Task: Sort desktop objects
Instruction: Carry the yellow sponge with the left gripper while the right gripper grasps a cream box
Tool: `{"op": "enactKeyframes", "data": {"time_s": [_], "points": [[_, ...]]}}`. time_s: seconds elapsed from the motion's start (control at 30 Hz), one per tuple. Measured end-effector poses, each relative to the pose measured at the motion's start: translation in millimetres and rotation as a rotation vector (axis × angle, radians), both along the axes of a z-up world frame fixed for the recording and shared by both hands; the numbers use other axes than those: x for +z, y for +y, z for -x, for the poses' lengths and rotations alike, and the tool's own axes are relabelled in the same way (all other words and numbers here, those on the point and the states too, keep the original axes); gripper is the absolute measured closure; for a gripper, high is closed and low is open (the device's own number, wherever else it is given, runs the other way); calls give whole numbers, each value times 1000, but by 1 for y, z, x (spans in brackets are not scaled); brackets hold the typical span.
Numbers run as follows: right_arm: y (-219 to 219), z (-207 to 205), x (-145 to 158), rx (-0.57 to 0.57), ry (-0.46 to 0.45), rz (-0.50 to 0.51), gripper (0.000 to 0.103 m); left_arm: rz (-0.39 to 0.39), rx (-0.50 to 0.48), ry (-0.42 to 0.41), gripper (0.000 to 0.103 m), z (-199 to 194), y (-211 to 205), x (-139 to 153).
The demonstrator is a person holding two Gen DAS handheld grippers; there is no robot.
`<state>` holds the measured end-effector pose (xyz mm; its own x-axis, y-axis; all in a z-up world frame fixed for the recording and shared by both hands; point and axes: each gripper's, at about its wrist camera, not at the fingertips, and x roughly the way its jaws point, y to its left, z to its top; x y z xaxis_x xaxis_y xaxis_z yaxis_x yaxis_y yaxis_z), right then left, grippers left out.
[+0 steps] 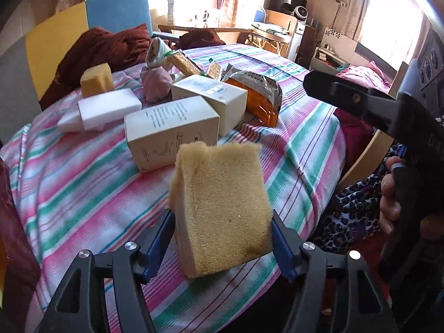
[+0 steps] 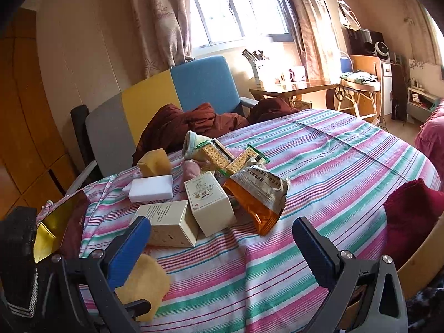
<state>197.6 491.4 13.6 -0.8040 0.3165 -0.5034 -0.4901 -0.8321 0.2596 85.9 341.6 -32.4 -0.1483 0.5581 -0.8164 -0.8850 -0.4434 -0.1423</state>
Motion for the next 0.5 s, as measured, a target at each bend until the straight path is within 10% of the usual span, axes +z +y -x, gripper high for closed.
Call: {"op": "enactKeyframes", "data": {"time_s": [0.5], "points": [[-3, 63, -36, 263, 0, 274, 0, -164, 87, -2, 47, 38, -76, 18]]}}
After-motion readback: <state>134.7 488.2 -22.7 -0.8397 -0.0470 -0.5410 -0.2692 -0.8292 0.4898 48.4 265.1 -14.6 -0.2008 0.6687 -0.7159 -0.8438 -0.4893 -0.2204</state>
